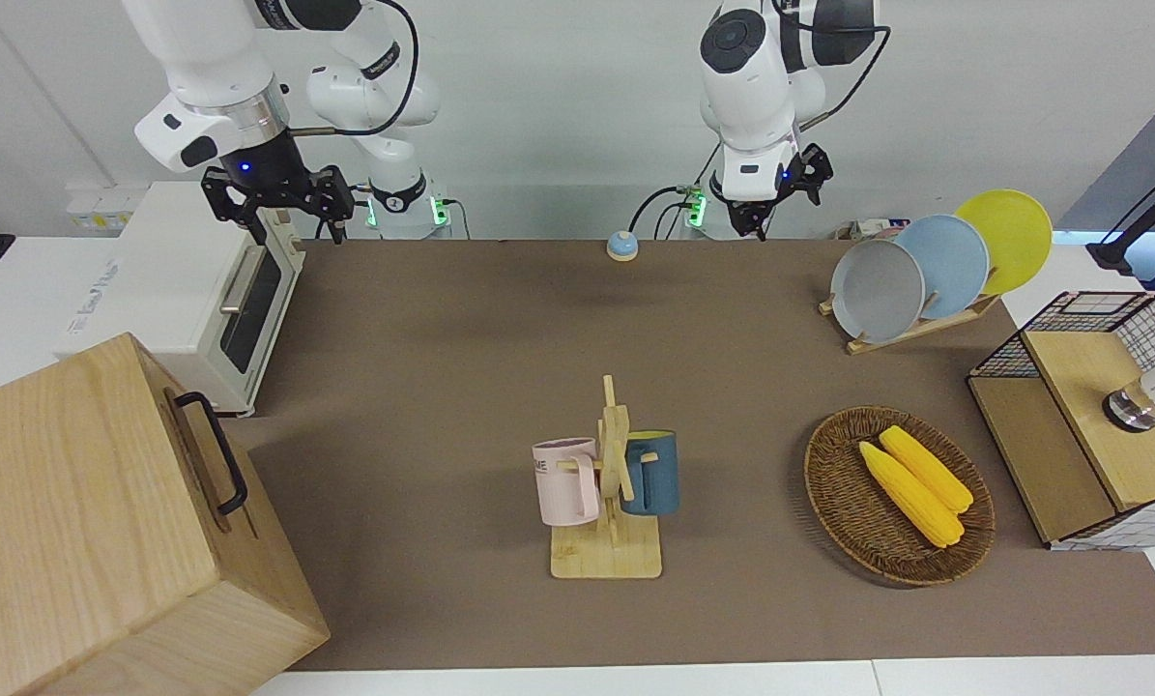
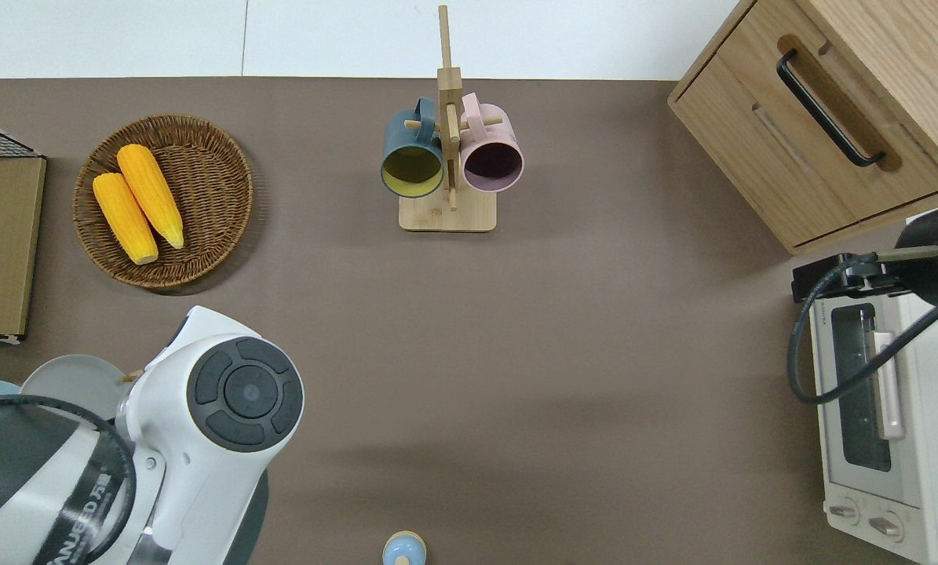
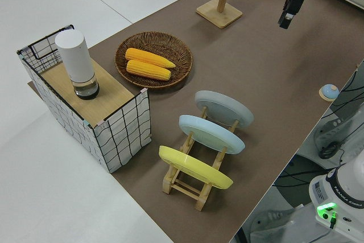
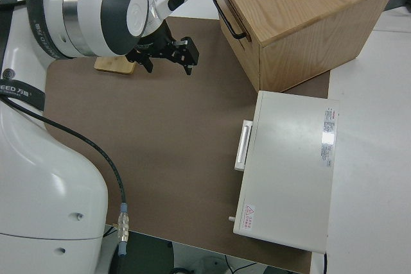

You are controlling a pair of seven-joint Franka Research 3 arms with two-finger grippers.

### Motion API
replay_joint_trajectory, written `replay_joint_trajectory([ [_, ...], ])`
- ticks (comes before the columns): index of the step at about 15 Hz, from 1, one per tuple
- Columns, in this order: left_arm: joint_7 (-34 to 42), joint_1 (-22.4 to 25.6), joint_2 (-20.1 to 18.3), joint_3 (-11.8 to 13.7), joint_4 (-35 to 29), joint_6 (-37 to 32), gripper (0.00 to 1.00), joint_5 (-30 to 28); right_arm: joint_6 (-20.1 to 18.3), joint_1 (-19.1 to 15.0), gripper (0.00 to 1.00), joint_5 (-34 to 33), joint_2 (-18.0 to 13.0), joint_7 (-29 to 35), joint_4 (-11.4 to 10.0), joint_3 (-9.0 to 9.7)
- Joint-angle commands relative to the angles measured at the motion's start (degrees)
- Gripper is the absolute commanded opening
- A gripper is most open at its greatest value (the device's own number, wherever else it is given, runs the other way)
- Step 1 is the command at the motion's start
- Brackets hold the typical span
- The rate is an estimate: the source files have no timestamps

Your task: Pick gray plate from table and place it on lower plate rack with left arm

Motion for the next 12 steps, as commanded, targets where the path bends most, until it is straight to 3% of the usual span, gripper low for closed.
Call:
replay_joint_trajectory([
  [1,4.51,-0.19,1.22,0.5,4.58,-1.89,1.0,-7.2,-0.05,0.42,0.983,0.15,0.02,0.22,0.37,-0.34],
  [6,18.02,0.6,1.22,1.99,6.88,-1.37,1.0,-15.56,-0.05,0.42,0.983,0.15,0.02,0.22,0.37,-0.34],
  [10,30.16,0.43,1.13,6.37,6.97,1.96,1.0,-15.74,-0.05,0.42,0.983,0.15,0.02,0.22,0.37,-0.34],
  [12,31.58,0.69,1.22,7.87,6.97,3.12,1.0,-15.74,-0.05,0.42,0.983,0.15,0.02,0.22,0.37,-0.34],
])
